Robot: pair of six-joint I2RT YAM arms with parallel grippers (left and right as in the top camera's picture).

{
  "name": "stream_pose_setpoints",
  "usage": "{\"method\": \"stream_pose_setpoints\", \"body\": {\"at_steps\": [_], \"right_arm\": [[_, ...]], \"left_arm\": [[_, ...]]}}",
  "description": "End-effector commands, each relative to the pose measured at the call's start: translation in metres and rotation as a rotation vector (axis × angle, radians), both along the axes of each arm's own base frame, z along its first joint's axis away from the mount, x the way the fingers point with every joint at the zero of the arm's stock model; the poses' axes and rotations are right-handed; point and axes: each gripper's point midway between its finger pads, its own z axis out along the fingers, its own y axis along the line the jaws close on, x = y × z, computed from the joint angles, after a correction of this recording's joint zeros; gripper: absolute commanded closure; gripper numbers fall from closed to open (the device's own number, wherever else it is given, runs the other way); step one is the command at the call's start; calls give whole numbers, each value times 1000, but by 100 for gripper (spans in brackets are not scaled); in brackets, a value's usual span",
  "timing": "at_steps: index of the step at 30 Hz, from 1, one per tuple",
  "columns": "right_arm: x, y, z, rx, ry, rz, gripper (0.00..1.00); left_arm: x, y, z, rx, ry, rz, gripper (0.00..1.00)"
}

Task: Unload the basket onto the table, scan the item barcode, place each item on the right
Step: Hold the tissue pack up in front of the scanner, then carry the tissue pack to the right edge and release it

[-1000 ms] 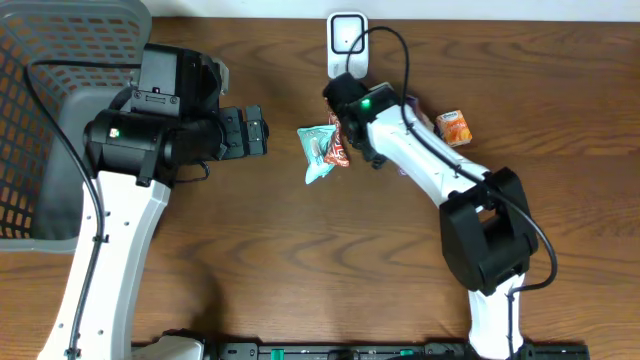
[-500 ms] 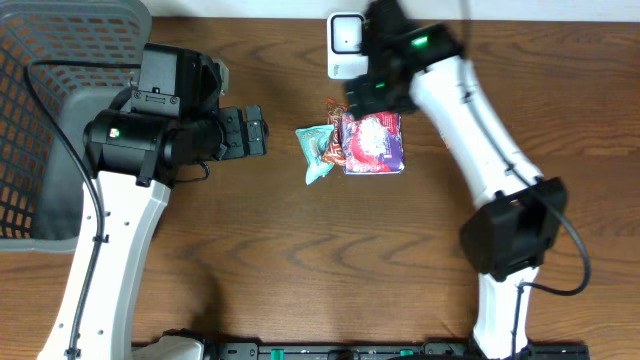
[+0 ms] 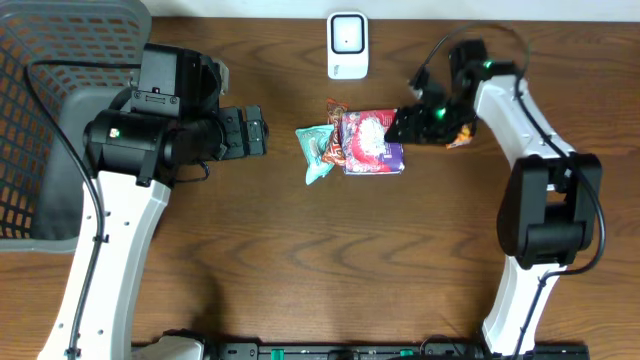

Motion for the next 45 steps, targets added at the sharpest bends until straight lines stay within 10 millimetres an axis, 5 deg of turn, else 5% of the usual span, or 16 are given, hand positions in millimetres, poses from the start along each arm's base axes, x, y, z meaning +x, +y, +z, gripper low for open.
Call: {"method": "stream_pose_setpoints", "body": {"at_steps": [1, 5, 8, 13, 19, 24, 28, 35, 38, 41, 45], "right_arm": [[-16, 19, -24, 96, 61, -43, 25], [-24, 35, -43, 126, 62, -49, 39], [-24, 42, -45, 132, 61, -56, 98], [7, 48, -13, 178, 14, -120, 99], [89, 52, 91, 277, -233, -210, 99], [138, 51, 142, 316, -430, -326, 99], [163, 57, 142, 290, -492, -453, 99], [179, 92, 97, 309, -477, -480, 99], [182, 91, 86, 297, -475, -482, 99], [186, 74, 98, 276, -529, -465, 99], [190, 12, 135, 202, -610, -495, 99]], "left_arm": [[-1, -2, -3, 2, 9, -25, 2], [-1, -2, -3, 2, 9, -25, 2], [-1, -2, -3, 2, 9, -24, 2], [-1, -2, -3, 2, 9, -25, 2], [-1, -2, -3, 2, 9, -25, 2], [-1, -2, -3, 2, 9, -25, 2], [-1, -2, -3, 2, 9, -24, 2], [-1, -2, -3, 2, 9, -25, 2], [-1, -2, -3, 2, 9, -25, 2], [-1, -2, -3, 2, 9, -25, 2], [-1, -2, -3, 2, 9, -24, 2]]}}
